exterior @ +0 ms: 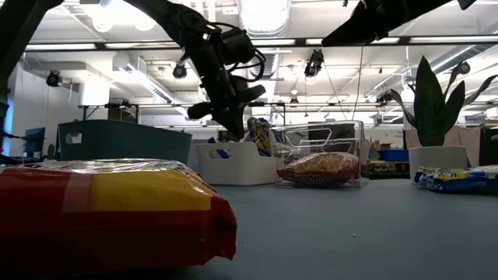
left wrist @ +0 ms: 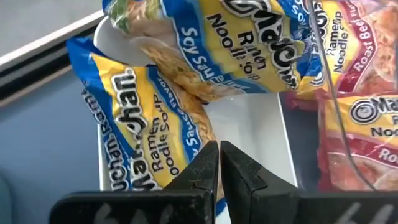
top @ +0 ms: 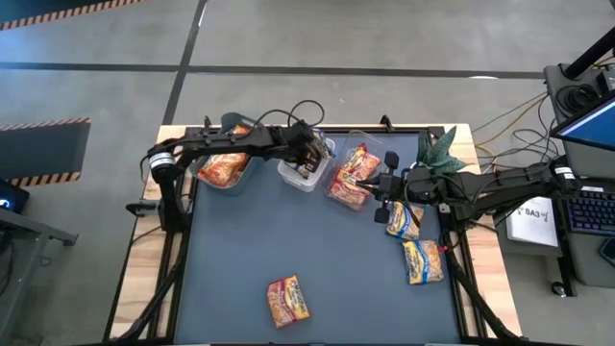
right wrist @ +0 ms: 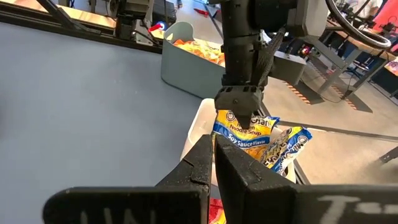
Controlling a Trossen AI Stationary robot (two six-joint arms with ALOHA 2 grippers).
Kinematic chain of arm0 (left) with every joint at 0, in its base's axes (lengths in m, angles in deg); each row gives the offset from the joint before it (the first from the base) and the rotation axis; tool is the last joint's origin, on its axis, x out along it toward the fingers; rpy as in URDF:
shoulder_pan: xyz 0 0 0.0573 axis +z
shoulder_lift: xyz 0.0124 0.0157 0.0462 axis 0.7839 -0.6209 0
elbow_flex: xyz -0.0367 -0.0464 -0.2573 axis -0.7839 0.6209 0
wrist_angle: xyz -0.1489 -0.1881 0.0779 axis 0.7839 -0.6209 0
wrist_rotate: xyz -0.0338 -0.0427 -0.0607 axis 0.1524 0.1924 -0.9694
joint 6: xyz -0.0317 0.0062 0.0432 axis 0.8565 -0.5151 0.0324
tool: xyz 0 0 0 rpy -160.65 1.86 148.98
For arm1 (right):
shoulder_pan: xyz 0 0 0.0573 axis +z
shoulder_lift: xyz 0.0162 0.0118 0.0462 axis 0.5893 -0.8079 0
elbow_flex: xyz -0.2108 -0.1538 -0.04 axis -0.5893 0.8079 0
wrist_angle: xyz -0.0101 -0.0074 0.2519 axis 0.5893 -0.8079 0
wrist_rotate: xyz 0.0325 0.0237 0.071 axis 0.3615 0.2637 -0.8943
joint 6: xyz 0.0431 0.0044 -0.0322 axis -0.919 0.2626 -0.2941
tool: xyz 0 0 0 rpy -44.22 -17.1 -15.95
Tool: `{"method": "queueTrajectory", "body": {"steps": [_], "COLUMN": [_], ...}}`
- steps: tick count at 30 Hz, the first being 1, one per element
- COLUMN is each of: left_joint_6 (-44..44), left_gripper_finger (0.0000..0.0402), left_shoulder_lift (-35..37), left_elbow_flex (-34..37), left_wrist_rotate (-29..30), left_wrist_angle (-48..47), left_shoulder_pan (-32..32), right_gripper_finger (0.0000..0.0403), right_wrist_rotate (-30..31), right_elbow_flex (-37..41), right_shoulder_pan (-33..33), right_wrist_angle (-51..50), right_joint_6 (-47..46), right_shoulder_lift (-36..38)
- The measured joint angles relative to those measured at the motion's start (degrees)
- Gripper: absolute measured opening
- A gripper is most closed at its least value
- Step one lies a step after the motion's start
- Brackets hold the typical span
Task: Sort Maruchan noodles
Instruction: Put the red noodle pack into the transparent bin
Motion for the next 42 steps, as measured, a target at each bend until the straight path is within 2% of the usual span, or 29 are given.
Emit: {"method": "queueTrajectory", "body": {"steps": [6,10,16,19,24,28,35,42], "left_joint_6": [-1.11,-2.44,-8.8,-11.1,-13.85,-14.44,-16.89,-15.62], "left_gripper_finger": [0.0,0.0,0.0,0.0,0.0,0.0,0.0,0.0], "left_shoulder_lift": [0.01,0.02,1.21,2.36,6.84,11.61,20.25,22.01], "left_elbow_flex": [-0.09,-0.11,-0.11,-0.11,-0.11,1.04,7.54,12.81], "left_wrist_rotate": [-0.01,-6.26,-5.27,-1.96,8.26,12.04,12.85,12.74], "left_wrist_angle": [3.58,3.62,3.51,3.03,-1.59,-5.19,-3.97,-3.98], "left_shoulder_pan": [0.09,-0.38,-6.2,-9.86,-15.81,-19.62,-24.39,-25.64], "right_gripper_finger": [0.0009,0.0009,0.0009,0.0009,0.0009,0.0009,0.0009,0.0009], "right_wrist_rotate": [0.01,0.02,0.01,0.0,-0.17,-4.25,-4.48,-8.0], "right_elbow_flex": [0.0,0.0,-0.02,-0.63,-1.01,-1.01,0.09,-1.55], "right_shoulder_pan": [0.0,0.0,0.0,0.02,1.13,3.68,12.31,16.38], "right_wrist_angle": [0.0,0.0,0.02,-0.02,-1.05,-5.64,-10.73,-11.7], "right_joint_6": [0.02,-0.06,-5.02,-10.37,-20.07,-28.78,-48.26,-64.31], "right_shoulder_lift": [0.0,0.0,0.0,0.0,0.0,-0.3,-5.26,-11.92]}}
